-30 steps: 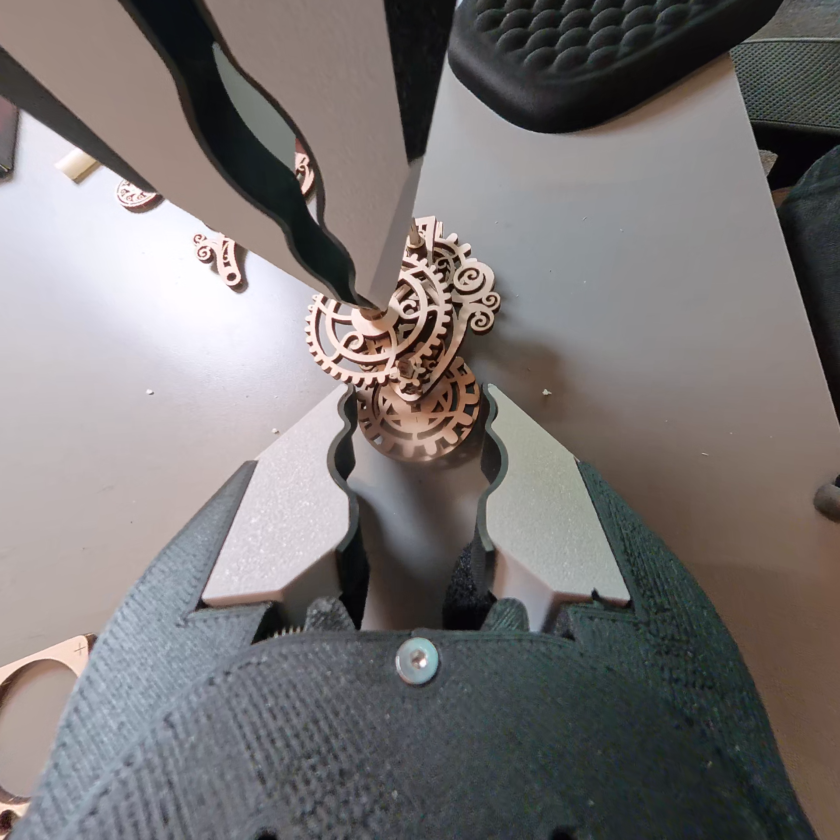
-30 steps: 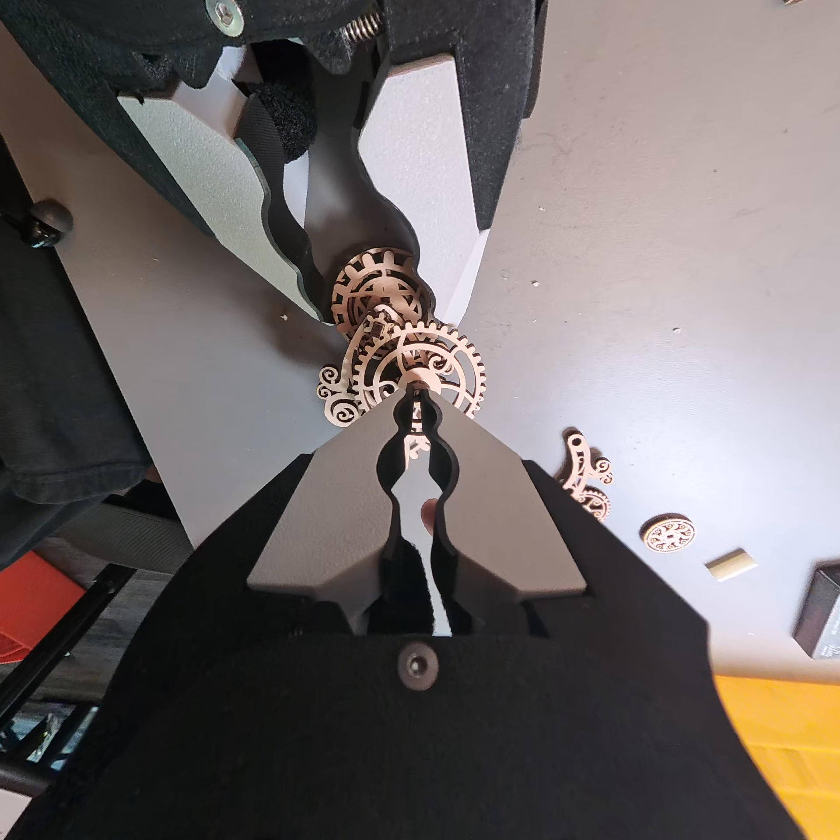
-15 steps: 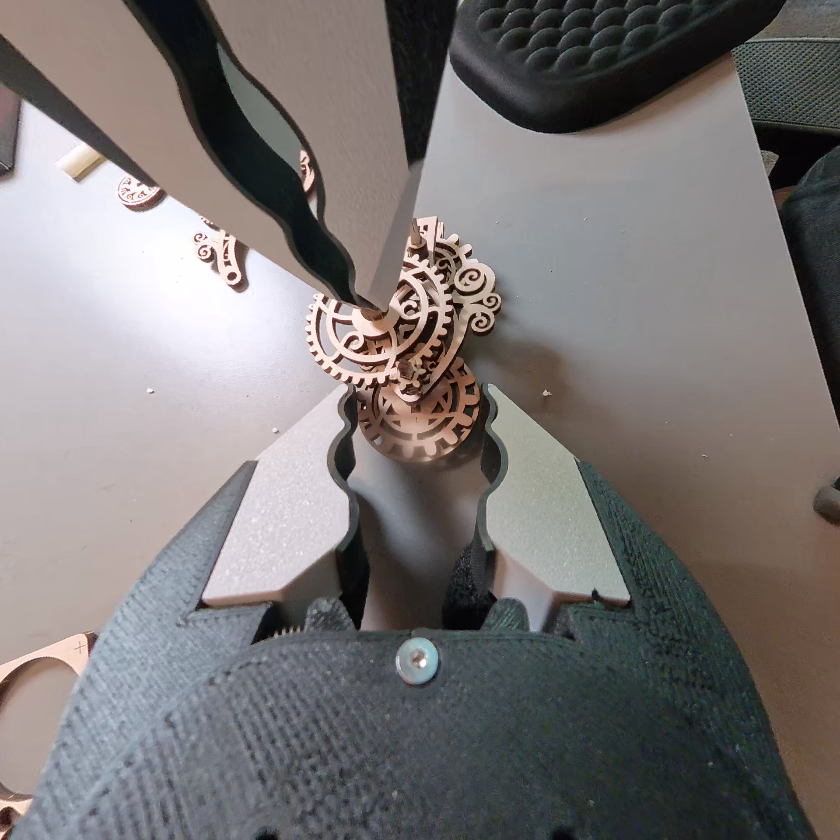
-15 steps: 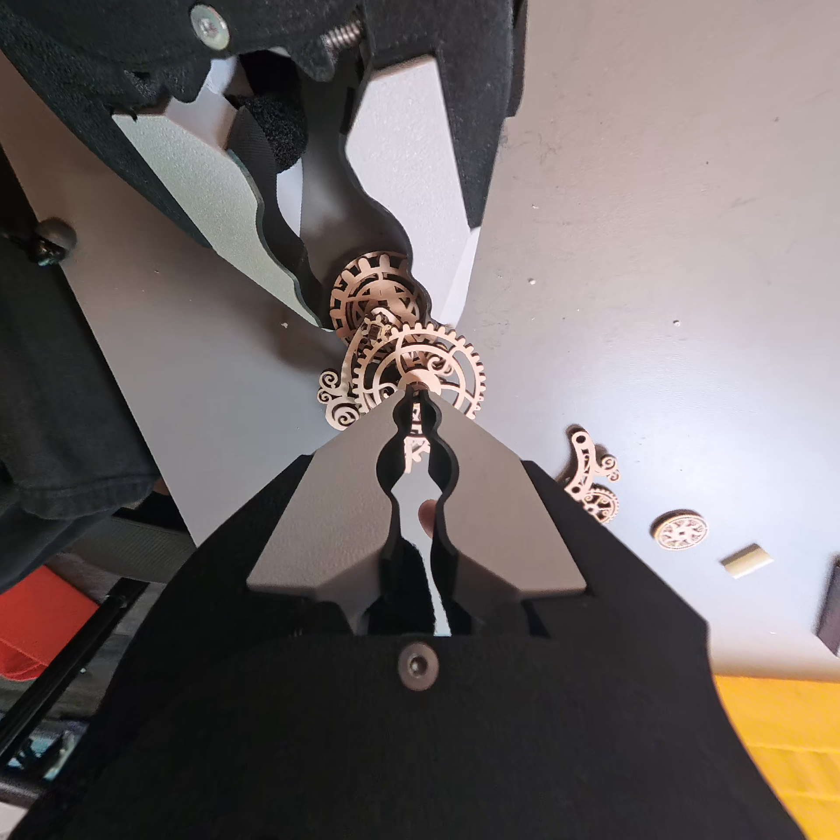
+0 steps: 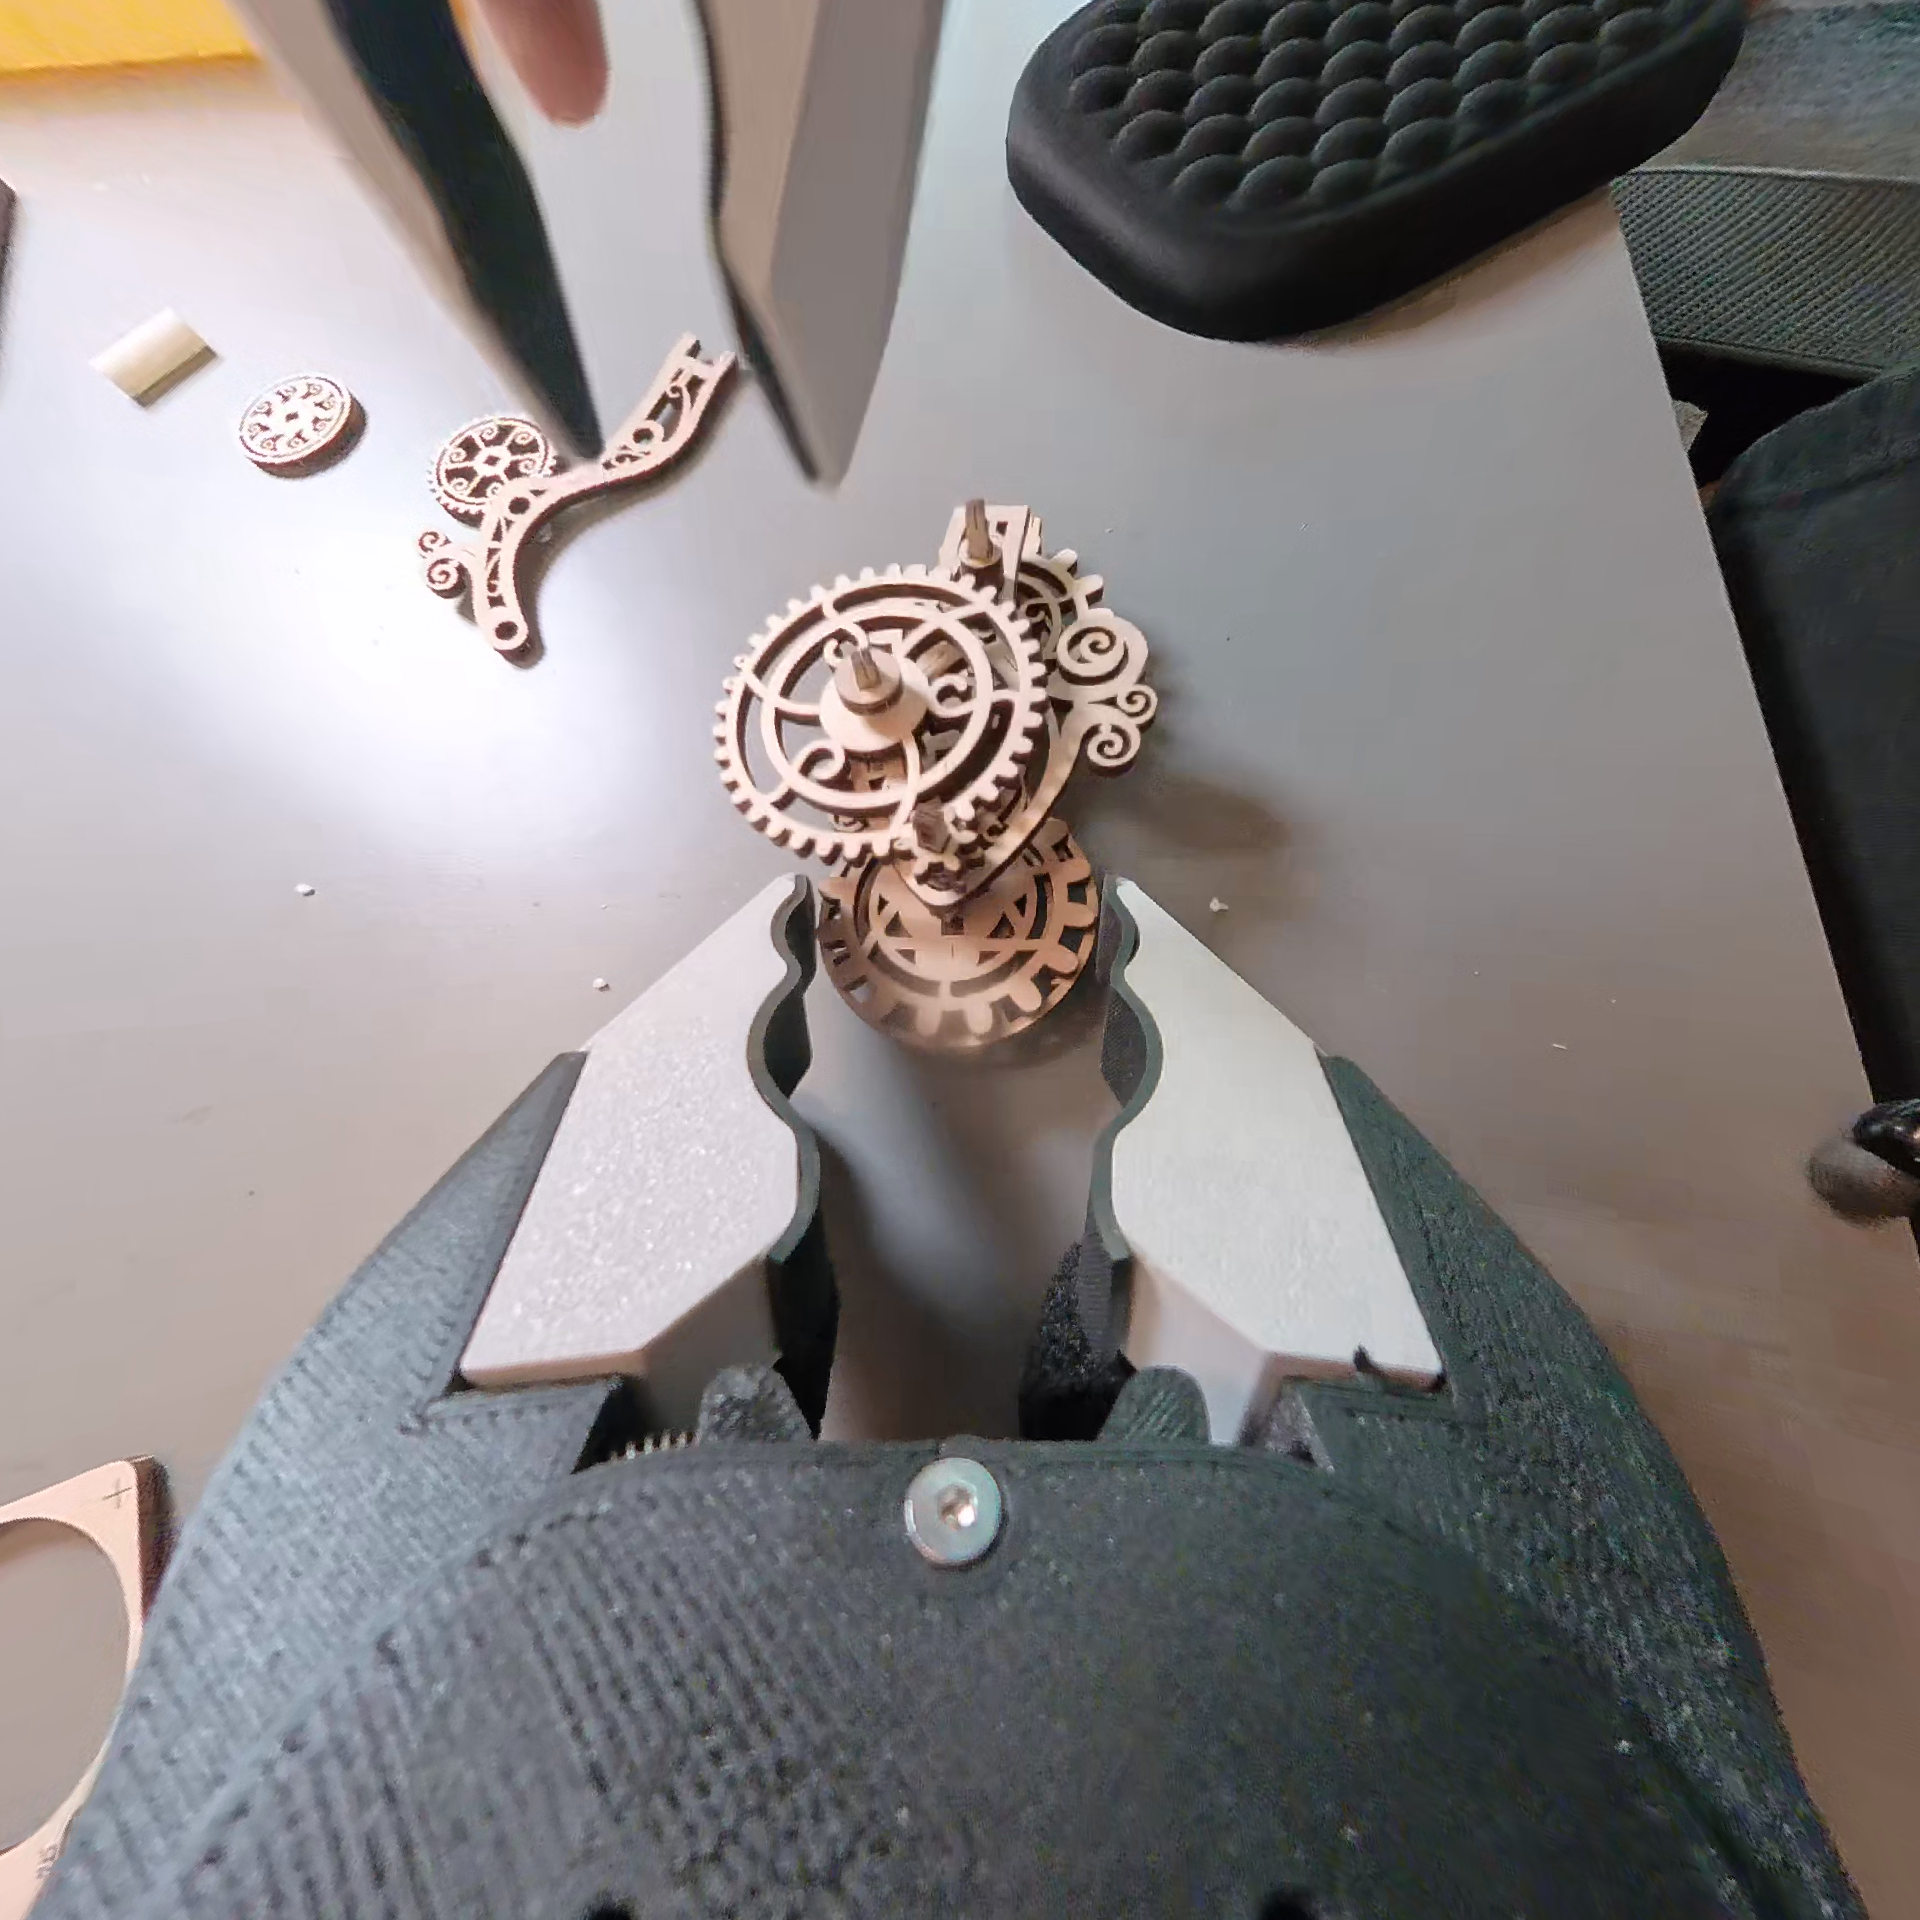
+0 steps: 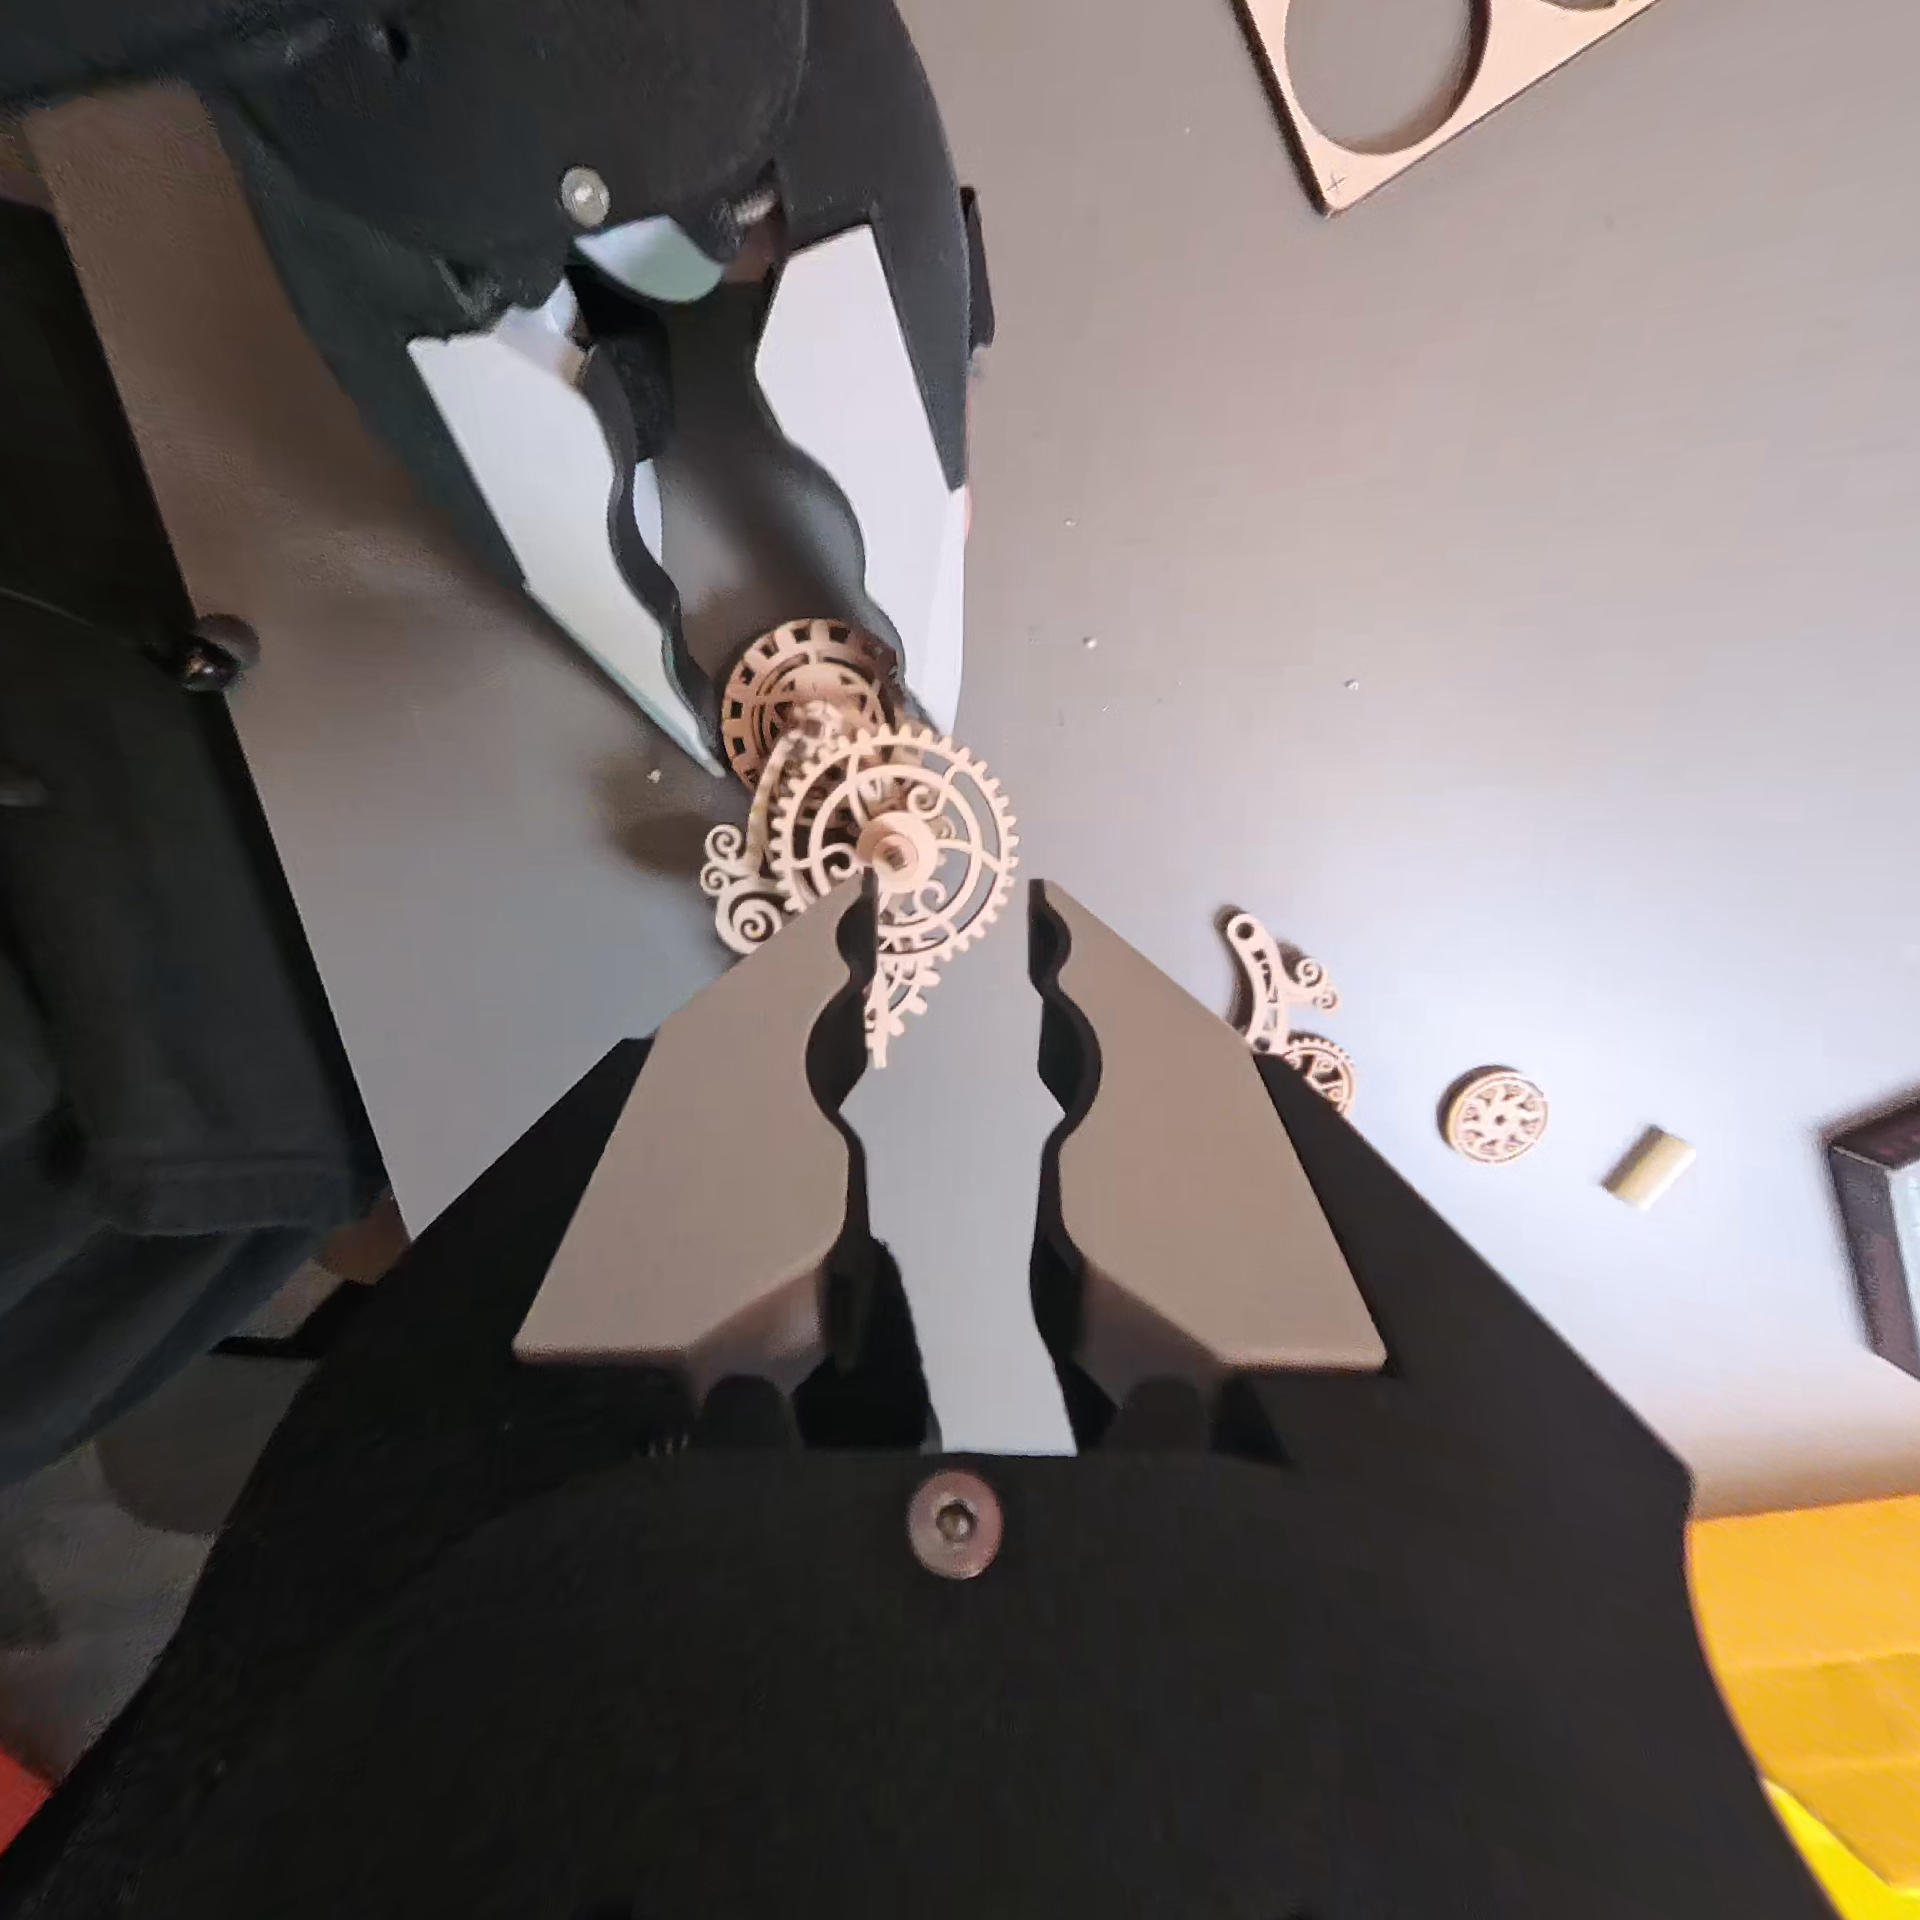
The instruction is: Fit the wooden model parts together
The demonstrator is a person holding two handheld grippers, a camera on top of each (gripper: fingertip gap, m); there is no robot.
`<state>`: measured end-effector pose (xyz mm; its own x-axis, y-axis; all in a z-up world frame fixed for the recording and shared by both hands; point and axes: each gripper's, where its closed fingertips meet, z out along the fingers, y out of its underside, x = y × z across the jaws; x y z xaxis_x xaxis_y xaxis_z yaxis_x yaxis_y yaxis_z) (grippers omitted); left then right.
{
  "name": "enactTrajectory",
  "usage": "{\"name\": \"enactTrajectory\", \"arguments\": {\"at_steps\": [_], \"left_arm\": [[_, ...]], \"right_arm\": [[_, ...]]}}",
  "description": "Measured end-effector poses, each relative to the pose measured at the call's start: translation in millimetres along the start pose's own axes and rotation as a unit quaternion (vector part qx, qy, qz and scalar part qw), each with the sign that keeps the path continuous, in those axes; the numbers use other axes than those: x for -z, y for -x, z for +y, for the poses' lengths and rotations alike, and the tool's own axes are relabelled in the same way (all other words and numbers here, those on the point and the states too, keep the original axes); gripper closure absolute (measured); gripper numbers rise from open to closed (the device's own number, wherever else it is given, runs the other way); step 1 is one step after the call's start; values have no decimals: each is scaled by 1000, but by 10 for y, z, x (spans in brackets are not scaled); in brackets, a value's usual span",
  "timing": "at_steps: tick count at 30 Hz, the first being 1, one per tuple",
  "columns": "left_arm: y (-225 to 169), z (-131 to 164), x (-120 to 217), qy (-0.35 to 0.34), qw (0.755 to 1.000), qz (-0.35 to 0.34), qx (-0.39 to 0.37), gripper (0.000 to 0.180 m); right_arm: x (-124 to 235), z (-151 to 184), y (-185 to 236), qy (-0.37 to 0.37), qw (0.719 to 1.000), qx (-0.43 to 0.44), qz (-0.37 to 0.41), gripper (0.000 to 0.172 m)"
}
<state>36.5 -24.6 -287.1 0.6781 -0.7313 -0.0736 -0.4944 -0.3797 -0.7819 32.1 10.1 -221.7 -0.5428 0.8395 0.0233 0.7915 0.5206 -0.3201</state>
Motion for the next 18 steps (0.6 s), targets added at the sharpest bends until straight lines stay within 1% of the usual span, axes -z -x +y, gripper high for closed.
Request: {"name": "enactTrajectory", "arguments": {"at_steps": [2,4,8,10,18], "left_arm": [[-2,1,-1,0,1000,0,0,127],[-8,-2,3,-1,1000,3,1,127],[-29,-8,4,-3,1000,9,1,126],[-29,-8,4,-3,1000,8,0,125],[-43,-10,18,-5,1000,12,-3,122]], "right_arm": [[-7,74,44,-28,1000,4,9,144],[-68,136,77,-51,998,25,33,144],[-244,152,111,-92,994,32,52,155],[-260,123,124,-109,993,23,40,156],[-336,89,131,-101,994,43,15,157]]}}
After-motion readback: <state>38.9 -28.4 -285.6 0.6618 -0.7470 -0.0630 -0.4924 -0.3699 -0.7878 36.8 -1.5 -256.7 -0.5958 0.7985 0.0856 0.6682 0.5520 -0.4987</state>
